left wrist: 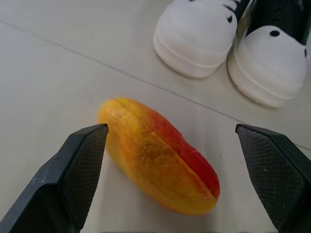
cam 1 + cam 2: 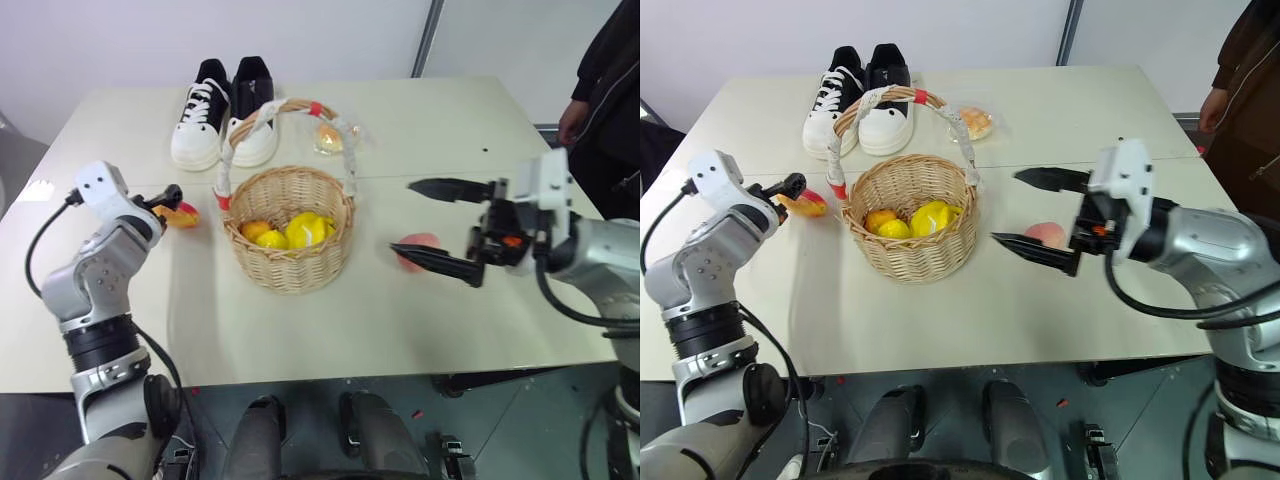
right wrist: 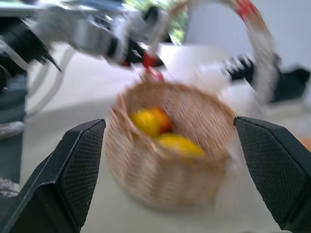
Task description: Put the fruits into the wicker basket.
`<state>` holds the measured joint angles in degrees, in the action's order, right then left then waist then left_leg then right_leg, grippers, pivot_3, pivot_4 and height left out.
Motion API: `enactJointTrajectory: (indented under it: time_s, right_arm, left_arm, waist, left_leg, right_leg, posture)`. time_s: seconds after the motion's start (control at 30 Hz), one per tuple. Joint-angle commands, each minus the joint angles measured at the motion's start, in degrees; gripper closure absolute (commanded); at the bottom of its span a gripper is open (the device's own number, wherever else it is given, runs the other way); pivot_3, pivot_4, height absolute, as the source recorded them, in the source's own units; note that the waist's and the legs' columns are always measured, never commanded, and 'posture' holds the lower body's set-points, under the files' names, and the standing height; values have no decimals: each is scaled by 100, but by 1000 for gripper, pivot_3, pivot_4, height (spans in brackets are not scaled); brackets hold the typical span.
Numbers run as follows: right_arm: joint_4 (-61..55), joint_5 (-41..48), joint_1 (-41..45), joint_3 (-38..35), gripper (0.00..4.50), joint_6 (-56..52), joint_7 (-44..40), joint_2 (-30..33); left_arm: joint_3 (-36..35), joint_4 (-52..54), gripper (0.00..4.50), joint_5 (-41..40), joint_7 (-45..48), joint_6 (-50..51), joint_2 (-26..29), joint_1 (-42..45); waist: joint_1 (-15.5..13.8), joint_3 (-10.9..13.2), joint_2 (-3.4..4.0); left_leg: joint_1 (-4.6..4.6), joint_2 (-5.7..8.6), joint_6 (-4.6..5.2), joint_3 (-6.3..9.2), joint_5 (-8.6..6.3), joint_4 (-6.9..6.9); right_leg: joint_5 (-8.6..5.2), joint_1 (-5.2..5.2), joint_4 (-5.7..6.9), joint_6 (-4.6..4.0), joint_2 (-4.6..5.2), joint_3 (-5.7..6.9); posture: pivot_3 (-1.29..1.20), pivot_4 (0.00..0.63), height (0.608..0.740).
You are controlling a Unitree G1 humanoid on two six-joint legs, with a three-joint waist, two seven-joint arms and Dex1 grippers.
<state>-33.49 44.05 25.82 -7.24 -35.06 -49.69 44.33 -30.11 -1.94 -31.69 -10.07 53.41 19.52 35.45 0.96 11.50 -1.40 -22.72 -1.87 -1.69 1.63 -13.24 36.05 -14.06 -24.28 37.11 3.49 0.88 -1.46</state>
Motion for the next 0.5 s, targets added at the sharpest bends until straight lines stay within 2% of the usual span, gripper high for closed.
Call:
enactJointTrajectory:
  time_s: [0.03,0.2,0.5]
  right_arm:
    - [-322,71,222,336,92,-40,256,-271]
    - [-431,63,198,682,92,-70,414,-603]
    - [-444,93,195,706,92,-102,544,-670]
  left_arm:
    - [-121,-135,0,109,-304,1,-40,270]
    - [-187,-551,0,192,-833,166,-238,734]
    - [-266,-1554,0,452,-1387,470,-301,1371]
  waist:
    - [-18,0,-1]
    - [-45,-1,-6]
    - [-17,-2,-8]
  left_leg:
    - [-2,0,0,3,0,0]
    - [-18,5,-2,3,1,11]
    - [-18,5,-2,6,1,11]
  right_leg:
    - [0,0,0,0,0,2]
    - [12,-1,-4,-10,9,6]
    - [15,-6,-1,-6,6,7]
  posture:
    - [0,150,740]
    - [0,150,740]
    - [0,150,740]
